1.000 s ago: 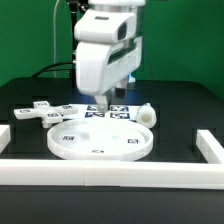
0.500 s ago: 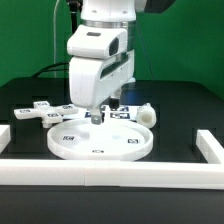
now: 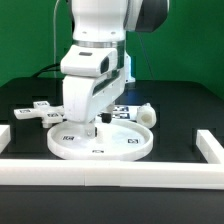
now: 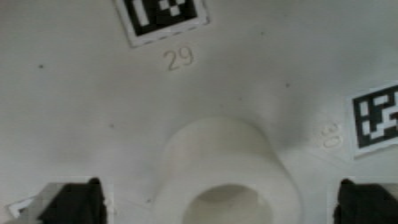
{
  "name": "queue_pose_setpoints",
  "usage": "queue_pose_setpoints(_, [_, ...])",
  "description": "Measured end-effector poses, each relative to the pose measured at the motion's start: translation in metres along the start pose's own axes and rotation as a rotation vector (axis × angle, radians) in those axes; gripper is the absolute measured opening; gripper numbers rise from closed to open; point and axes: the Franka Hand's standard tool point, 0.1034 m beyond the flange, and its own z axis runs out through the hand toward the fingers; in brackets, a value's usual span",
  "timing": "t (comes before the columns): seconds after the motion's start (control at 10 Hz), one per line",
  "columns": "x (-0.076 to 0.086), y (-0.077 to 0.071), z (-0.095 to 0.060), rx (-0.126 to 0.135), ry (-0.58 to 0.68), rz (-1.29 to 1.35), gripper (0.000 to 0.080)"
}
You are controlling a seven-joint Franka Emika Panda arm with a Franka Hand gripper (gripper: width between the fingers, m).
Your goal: Assemble round table
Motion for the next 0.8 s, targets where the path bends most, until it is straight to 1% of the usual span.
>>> queue_pose_setpoints(0.1, [-0.0005,-0.0007,0.0055,-0.002,0.003,0.002,0.0649])
queue_pose_setpoints(0.3, [0.0021,-0.0009,0.0063,-0.001,0.003,-0.002,0.0649])
queue_pose_setpoints(0.5, [0.005,0.0005,0.0047,-0.002,0.003,-0.006,0.0401])
queue_pose_setpoints(0.8, [0.0046,0.0006,0.0049,-0.002,0.003,-0.005,0.0406])
